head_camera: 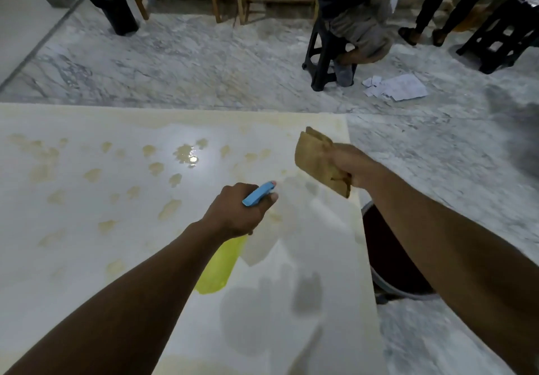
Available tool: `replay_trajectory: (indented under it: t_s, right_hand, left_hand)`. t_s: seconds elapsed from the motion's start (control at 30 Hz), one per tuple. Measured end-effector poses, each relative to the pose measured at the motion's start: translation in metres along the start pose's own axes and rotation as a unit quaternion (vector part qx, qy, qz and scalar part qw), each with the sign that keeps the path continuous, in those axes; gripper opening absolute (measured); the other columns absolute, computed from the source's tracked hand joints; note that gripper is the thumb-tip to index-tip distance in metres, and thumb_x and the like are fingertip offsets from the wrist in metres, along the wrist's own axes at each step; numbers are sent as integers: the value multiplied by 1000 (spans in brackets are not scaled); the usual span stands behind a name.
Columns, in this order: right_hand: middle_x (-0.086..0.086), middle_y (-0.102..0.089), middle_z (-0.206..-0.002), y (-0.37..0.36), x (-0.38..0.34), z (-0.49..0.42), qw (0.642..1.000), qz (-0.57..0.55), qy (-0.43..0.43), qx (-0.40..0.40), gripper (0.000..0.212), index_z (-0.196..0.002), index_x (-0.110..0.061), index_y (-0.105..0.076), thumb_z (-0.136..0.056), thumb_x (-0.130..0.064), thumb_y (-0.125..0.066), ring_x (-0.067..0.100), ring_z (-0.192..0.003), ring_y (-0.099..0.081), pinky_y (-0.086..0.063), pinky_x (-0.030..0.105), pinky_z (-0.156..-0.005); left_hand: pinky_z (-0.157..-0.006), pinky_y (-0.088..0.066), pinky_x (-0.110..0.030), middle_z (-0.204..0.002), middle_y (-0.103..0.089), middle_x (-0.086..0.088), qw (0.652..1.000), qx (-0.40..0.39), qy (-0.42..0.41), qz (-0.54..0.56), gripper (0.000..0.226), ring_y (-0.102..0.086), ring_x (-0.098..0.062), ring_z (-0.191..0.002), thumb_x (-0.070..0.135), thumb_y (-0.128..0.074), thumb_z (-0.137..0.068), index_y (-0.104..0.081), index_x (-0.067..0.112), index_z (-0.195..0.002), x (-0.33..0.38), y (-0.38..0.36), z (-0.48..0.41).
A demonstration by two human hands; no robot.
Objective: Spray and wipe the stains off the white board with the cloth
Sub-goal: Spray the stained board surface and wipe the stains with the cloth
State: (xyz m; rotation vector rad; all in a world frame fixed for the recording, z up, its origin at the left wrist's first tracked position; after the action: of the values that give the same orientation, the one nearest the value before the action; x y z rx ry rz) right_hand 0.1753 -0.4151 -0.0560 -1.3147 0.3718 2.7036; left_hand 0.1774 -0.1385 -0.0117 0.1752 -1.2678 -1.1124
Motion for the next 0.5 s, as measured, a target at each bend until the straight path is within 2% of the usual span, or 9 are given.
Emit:
replay_trajectory:
  t_s: [0.07, 0.13, 0.17, 0.23, 0.3, 0.33, 0.37, 0.43, 0.5]
  right_hand:
    - [3, -66, -122, 5, -36, -35, 992, 102, 72, 26, 44, -133, -26, -58, -89, -30, -59, 21, -99, -66, -55, 30, -78]
    - [2, -69, -114, 4, -55, -81, 967, 218, 129, 29, 35, -120, -32, -65, -87, -33, -53, 23, -89, -68, -56, 31, -72]
    - [5, -70, -103, 2, -58, -98, 950, 273, 144, 41, 31, -116, -30, -66, -90, -27, -49, 26, -77, -67, -54, 31, -61]
    - [10, -68, -103, -6, -40, -133, 923, 351, 152, 43, 39, -129, -30, -62, -95, -21, -44, 32, -74, -66, -54, 37, -55]
    - [11, -59, -130, -22, -7, -149, 891, 427, 152, 29, 46, -143, -27, -50, -98, -25, -43, 36, -108, -62, -54, 48, -87]
    - [10, -50, -146, -30, 13, -156, 870, 460, 176, 35, 48, -145, -25, -49, -97, -27, -42, 35, -129, -50, -42, 51, -106]
    - [6, -40, -155, -37, 30, -155, 853, 478, 204, 46, 49, -144, -25, -50, -96, -28, -42, 32, -142, -35, -27, 52, -115]
    - [-1, -31, -160, -47, 55, -140, 851, 467, 233, 56, 50, -143, -29, -51, -94, -28, -40, 26, -150, -20, -12, 53, -119]
    - [-3, -29, -161, -55, 74, -111, 854, 457, 245, 42, 56, -143, -30, -50, -89, -31, -36, 23, -152, -15, -8, 51, -120]
  left_hand:
    - [-50, -51, -12, -65, -68, -2, 999, 33, 14, 15, 43, -67, -6, -45, 52, -60, -101, -73, 12, -93, -6, 11, -7]
    - [-48, -47, -8, -73, -73, -8, 997, 54, 22, 45, 31, -68, -6, -46, 50, -61, -102, -76, 23, -105, -14, 19, -12]
    - [-50, -48, -7, -74, -75, -11, 996, 58, 25, 61, 26, -71, -11, -49, 49, -61, -102, -76, 29, -110, -17, 22, -13]
    - [-52, -48, -5, -74, -75, -16, 995, 67, 35, 72, 26, -75, -19, -54, 48, -62, -102, -76, 31, -115, -24, 25, -12]
    - [-54, -49, -7, -76, -76, -17, 995, 66, 48, 65, 34, -75, -20, -54, 50, -62, -101, -77, 23, -116, -35, 23, -13]
    - [-55, -50, -8, -77, -75, -18, 995, 62, 55, 63, 38, -75, -19, -53, 50, -62, -101, -77, 18, -116, -40, 21, -13]
    - [-54, -51, -8, -79, -75, -19, 994, 59, 60, 63, 41, -75, -19, -53, 50, -62, -100, -76, 15, -116, -46, 19, -12]
    - [-53, -51, -7, -85, -76, -20, 994, 55, 63, 70, 37, -74, -20, -54, 48, -62, -101, -77, 17, -115, -54, 15, -7]
    - [-53, -52, -9, -90, -77, -19, 994, 51, 59, 81, 32, -74, -20, -54, 48, -63, -101, -77, 22, -112, -59, 11, 1]
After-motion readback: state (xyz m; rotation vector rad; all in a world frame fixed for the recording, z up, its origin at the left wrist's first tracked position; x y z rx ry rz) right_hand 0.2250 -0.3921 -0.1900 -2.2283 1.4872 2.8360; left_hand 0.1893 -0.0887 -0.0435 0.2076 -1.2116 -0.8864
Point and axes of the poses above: each hand's wrist, its own z-axis away from the middle knuckle, its own y-axis out of the back of the hand, x = y × z, the point moved 5 cm from there along -z, towards the middle knuckle
